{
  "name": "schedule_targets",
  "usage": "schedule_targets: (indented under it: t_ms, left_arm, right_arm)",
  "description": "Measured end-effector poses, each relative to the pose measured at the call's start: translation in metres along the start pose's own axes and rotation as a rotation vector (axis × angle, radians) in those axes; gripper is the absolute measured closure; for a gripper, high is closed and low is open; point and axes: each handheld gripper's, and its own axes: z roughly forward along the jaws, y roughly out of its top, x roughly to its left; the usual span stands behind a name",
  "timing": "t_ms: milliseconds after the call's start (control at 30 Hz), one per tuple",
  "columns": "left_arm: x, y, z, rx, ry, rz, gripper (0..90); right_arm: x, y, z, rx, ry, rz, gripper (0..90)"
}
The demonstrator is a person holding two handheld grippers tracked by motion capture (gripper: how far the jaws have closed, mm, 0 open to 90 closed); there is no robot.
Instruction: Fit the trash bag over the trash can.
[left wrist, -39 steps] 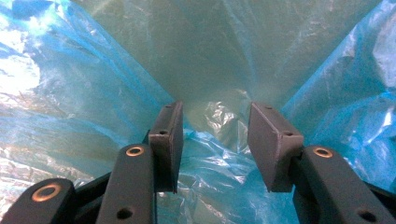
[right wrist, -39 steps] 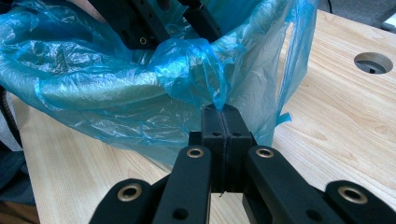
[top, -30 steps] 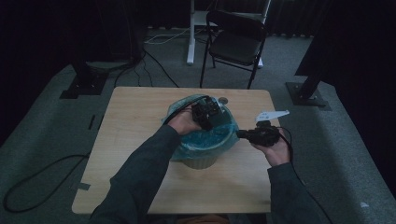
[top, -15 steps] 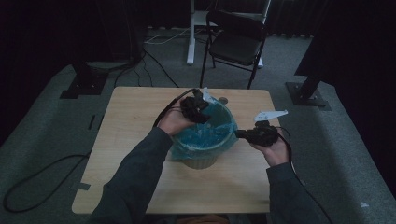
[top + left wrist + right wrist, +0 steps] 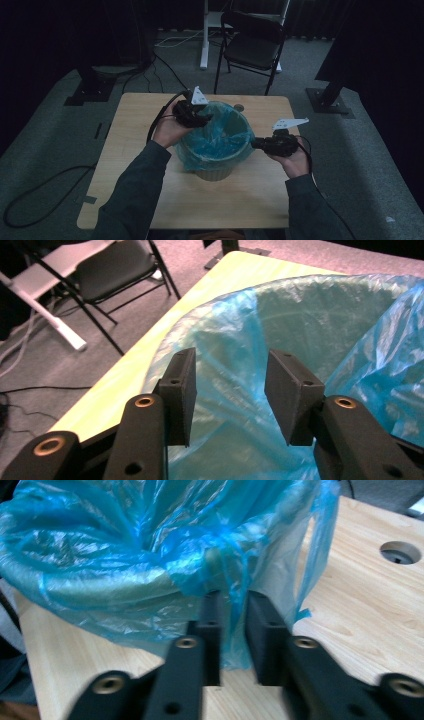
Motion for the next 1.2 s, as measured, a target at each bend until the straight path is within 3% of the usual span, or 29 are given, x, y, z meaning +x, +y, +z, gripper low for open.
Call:
schedule_targets:
  t_ms: [200, 467, 800, 1000, 1200]
  left_arm:
    - [0.010, -0.012, -0.016, -0.061, 0.030, -0.056, 55.7]
    - [0.026, -0.034, -0.027, -0.094, 0.061, -0.137, 55.7]
    - [0.041, -0.068, -0.033, -0.116, 0.107, -0.244, 55.6]
    - [0.046, -0.085, -0.030, -0.106, 0.120, -0.284, 55.5]
    - [0.048, -0.113, -0.026, -0.108, 0.146, -0.356, 55.5]
  right_arm:
    - [-0.001, -0.001, -0.003, -0.023, -0.017, 0.013, 56.8]
    - [-0.002, -0.004, -0.012, -0.076, -0.023, 0.013, 47.9]
    - [-0.007, -0.010, -0.020, -0.102, -0.051, 0.025, 45.8]
    - [-0.012, -0.015, -0.023, -0.098, -0.073, 0.038, 45.3]
    - [-0.019, -0.024, -0.028, -0.085, -0.125, 0.038, 44.3]
